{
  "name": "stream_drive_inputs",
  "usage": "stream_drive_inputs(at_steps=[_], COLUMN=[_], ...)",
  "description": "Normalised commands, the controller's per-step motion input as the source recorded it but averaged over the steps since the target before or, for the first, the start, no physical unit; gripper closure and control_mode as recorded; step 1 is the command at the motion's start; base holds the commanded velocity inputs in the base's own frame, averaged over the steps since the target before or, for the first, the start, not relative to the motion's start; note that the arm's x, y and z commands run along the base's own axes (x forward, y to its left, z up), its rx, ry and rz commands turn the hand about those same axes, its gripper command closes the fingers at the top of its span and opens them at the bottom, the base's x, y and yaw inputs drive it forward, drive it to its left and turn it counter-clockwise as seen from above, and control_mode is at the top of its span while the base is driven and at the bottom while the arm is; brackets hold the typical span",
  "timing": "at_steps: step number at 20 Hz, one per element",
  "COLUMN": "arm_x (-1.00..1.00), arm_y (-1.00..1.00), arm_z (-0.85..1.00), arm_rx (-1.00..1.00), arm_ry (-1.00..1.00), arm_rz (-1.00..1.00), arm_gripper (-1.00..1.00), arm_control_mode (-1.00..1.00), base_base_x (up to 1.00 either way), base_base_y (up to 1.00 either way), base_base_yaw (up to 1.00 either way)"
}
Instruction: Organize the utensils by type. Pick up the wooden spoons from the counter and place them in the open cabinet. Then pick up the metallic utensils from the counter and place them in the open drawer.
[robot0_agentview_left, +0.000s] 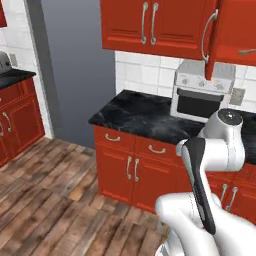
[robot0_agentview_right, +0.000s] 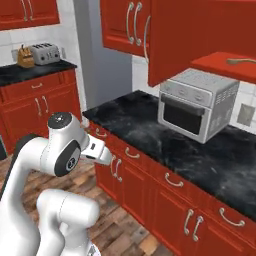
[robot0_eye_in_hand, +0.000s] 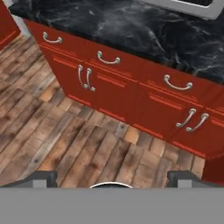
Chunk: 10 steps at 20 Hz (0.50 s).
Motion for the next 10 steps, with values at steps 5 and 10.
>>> stream_drive_inputs(at_steps=[5,10], arm_x=[0.0,0.0], arm_y=[0.0,0.0], arm_z=[0.0,0.0], arm_rx=[0.0,0.0], arm_ry=[0.0,0.0], arm_rz=[0.0,0.0], arm_gripper=[-1.0,-1.0], arm_control_mode=[1.0,1.0], base_base_x=[-0.17,0.25], base_base_y=[0.28,0.27], base_base_yaw=[1.0,0.87])
